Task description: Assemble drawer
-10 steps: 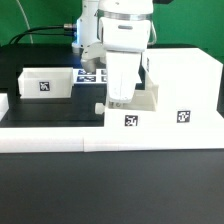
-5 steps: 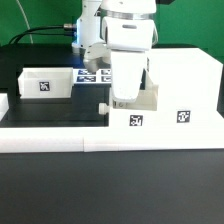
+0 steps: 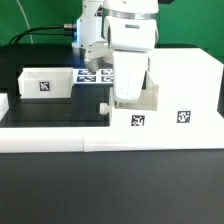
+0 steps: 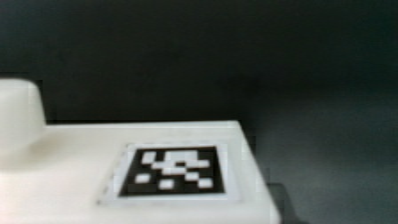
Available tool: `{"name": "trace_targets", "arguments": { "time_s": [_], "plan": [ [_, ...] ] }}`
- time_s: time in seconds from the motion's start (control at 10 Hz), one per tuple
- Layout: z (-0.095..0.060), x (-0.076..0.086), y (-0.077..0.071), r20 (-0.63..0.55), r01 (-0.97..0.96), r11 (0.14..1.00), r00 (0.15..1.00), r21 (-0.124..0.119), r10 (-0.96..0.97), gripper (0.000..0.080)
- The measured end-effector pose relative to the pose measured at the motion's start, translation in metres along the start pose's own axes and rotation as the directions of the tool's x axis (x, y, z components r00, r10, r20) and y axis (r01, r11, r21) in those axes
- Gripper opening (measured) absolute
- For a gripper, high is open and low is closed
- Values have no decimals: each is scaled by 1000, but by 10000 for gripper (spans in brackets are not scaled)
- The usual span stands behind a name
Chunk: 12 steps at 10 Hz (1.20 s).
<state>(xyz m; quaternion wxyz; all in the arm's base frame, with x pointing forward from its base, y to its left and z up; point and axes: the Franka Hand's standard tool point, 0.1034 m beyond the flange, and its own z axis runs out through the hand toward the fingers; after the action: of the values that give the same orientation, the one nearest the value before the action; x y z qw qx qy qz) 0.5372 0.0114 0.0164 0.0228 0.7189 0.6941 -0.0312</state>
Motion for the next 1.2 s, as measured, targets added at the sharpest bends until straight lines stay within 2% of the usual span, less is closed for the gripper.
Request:
{"name": "trace_targets", "arguments": {
  "time_s": [0.1, 0.2, 0.3, 0.4, 0.5, 0.6, 0.8, 1.0, 1.2],
  "plan": [
    [0, -1, 0, -1, -10, 1000, 1000, 0, 10, 114],
    [1, -1, -1, -1, -27, 1000, 1000, -2, 27, 249],
    [0, 0, -1, -3, -33, 999, 999, -5, 33, 432],
    [-1, 1, 0, -3, -41, 999, 999, -6, 41, 563],
    [-4, 1, 1, -3, -47, 999, 999, -11, 47, 563],
    [-9, 1, 3, -4, -56, 998, 998, -17, 56, 632],
    [-19, -2, 5, -6, -66, 997, 998, -31, 65, 645],
    [-33, -13, 10, -1, -72, 996, 997, -43, 72, 648],
    [-38, -28, 12, 3, -70, 996, 998, -49, 70, 649]
  ]
}}
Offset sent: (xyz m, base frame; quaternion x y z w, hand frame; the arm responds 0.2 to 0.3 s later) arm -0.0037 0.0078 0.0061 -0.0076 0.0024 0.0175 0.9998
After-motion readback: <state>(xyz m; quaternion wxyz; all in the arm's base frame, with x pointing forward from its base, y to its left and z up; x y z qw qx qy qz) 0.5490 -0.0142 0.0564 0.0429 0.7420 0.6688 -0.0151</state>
